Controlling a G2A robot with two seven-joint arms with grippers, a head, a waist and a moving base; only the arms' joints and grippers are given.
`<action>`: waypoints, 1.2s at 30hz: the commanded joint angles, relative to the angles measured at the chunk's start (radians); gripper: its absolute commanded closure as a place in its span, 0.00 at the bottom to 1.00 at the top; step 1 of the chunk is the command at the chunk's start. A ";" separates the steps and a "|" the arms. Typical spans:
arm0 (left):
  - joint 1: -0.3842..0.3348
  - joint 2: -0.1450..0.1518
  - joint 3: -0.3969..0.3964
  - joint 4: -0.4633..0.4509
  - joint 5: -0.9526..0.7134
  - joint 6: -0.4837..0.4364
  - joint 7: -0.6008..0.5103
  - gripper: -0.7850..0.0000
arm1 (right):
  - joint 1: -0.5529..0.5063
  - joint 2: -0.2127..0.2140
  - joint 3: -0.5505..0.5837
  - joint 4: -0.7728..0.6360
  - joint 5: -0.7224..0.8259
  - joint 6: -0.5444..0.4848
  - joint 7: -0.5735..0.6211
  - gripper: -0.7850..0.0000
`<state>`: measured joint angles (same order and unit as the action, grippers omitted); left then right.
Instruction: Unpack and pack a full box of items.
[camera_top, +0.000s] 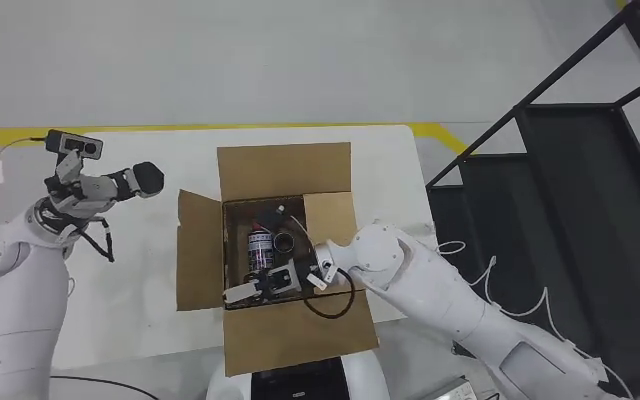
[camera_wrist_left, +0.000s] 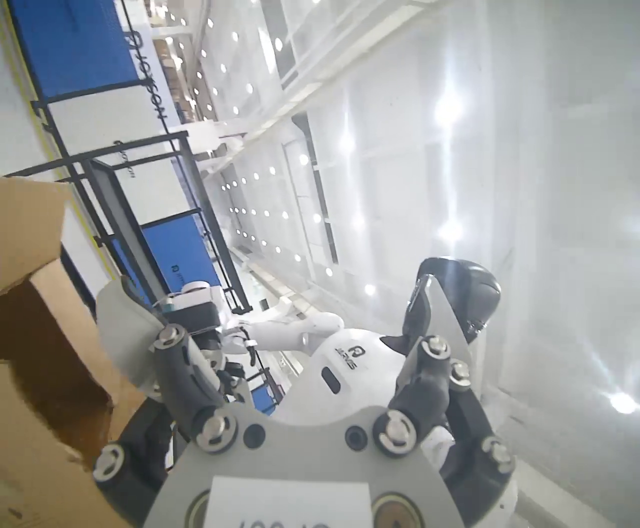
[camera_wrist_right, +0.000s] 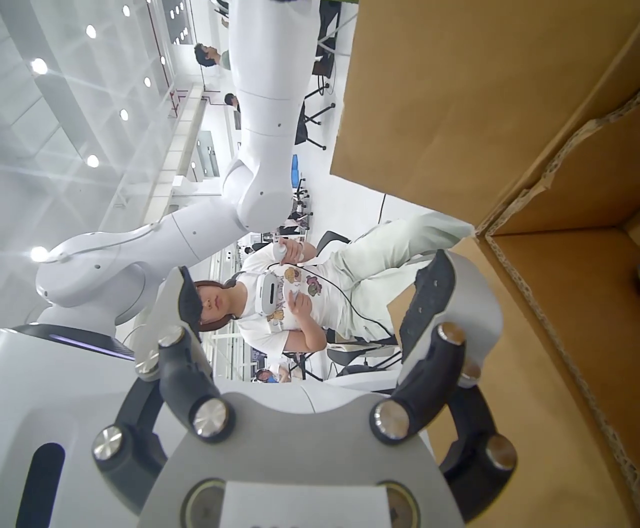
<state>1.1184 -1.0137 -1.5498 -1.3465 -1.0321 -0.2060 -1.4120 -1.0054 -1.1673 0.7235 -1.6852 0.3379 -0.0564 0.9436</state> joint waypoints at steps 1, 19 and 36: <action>-0.003 0.001 0.024 -0.015 0.037 0.042 -0.022 0.00 | -0.012 0.005 0.026 0.003 0.007 -0.005 -0.009 0.00; 0.013 0.034 0.071 0.038 0.625 0.021 0.092 0.00 | -0.372 0.122 0.512 -0.161 0.043 -0.010 0.001 0.00; -0.076 0.011 0.214 0.165 0.646 -0.045 0.112 0.00 | -0.462 0.141 0.577 -0.225 -0.002 0.018 0.007 0.00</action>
<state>1.0444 -1.0055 -1.3248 -1.1643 -0.3721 -0.2506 -1.2845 -1.4631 -1.0275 1.2973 -1.9059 0.3379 -0.0362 0.9497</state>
